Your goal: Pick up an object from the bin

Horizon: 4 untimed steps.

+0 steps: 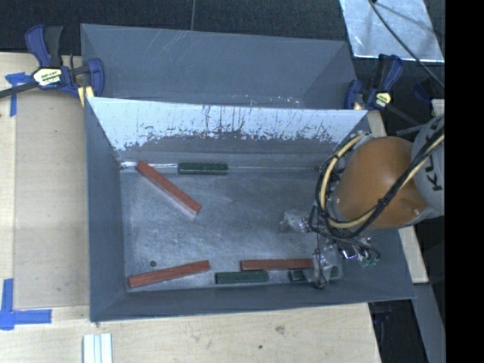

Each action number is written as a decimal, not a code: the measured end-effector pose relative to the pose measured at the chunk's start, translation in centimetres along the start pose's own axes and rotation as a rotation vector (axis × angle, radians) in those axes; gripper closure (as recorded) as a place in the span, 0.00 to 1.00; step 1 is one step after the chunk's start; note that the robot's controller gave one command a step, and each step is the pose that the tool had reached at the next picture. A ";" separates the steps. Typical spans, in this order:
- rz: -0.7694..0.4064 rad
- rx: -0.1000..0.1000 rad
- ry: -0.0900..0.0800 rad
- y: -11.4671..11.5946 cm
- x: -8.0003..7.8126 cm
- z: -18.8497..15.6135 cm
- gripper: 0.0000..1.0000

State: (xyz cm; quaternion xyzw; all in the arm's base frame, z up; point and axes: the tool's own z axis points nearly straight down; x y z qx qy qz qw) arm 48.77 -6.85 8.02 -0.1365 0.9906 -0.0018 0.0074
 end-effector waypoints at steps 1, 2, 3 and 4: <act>0.000 -0.004 0.009 0.1 0.2 0.1 1.00; -0.001 -0.001 -0.002 0.1 0.0 0.0 0.00; 0.000 -0.004 0.010 0.1 0.3 0.1 1.00; 0.000 0.000 -0.001 0.0 0.0 0.0 0.00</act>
Offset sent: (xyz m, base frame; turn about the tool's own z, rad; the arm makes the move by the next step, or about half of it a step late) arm 0.0000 0.0000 0.0000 0.0000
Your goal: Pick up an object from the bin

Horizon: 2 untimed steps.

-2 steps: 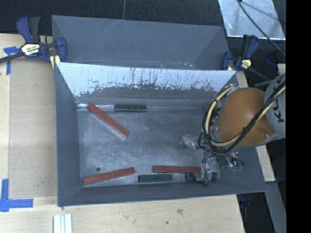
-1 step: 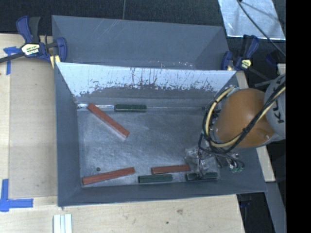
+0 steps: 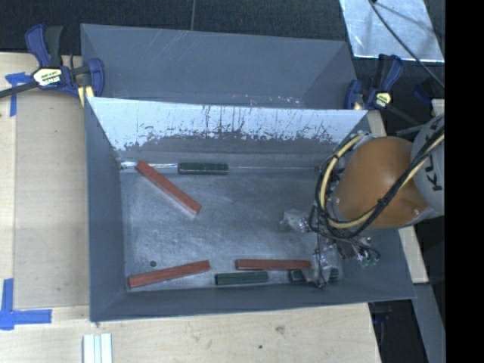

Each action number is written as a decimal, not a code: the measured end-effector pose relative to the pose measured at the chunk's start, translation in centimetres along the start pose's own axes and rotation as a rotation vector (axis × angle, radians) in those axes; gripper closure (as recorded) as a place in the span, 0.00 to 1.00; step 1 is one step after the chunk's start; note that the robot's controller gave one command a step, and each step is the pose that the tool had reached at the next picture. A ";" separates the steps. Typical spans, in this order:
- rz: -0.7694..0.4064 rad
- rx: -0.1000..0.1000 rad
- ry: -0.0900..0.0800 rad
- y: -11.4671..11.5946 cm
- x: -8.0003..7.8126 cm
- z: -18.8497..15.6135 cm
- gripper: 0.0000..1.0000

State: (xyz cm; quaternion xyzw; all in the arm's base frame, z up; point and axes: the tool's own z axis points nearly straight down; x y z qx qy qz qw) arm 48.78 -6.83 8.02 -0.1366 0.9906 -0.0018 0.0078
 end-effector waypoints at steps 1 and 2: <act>0.060 0.000 -0.004 -3.5 0.8 0.7 0.00; 0.130 -0.006 0.011 2.2 -0.3 -0.3 0.00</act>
Offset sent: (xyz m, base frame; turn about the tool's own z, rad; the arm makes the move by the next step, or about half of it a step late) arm -0.0029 -0.0355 -0.0102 0.0544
